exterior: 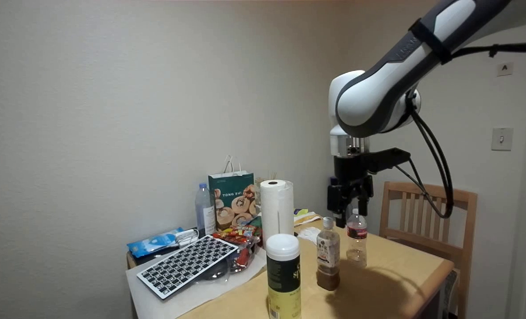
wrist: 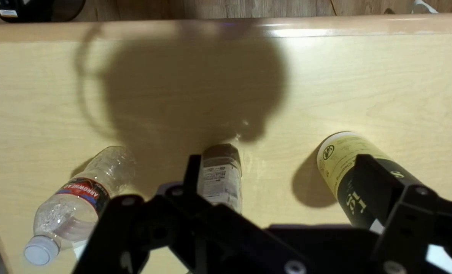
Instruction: Put the plastic bottle on top of the ever spring bottle.
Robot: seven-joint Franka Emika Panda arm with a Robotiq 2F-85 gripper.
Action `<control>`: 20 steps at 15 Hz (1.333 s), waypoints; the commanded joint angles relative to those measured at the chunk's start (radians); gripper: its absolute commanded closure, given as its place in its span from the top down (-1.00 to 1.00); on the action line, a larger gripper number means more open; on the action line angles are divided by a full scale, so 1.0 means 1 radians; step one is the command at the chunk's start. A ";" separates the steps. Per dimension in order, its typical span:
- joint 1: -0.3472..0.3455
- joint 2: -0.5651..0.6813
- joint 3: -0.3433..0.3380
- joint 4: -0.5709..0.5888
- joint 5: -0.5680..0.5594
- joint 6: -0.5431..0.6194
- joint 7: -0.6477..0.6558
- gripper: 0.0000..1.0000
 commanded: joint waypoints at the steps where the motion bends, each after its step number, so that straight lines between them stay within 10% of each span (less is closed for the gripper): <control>1: -0.007 0.122 -0.018 0.125 -0.014 -0.018 -0.070 1.00; 20: -0.036 0.303 -0.036 0.291 0.040 0.003 -0.227 1.00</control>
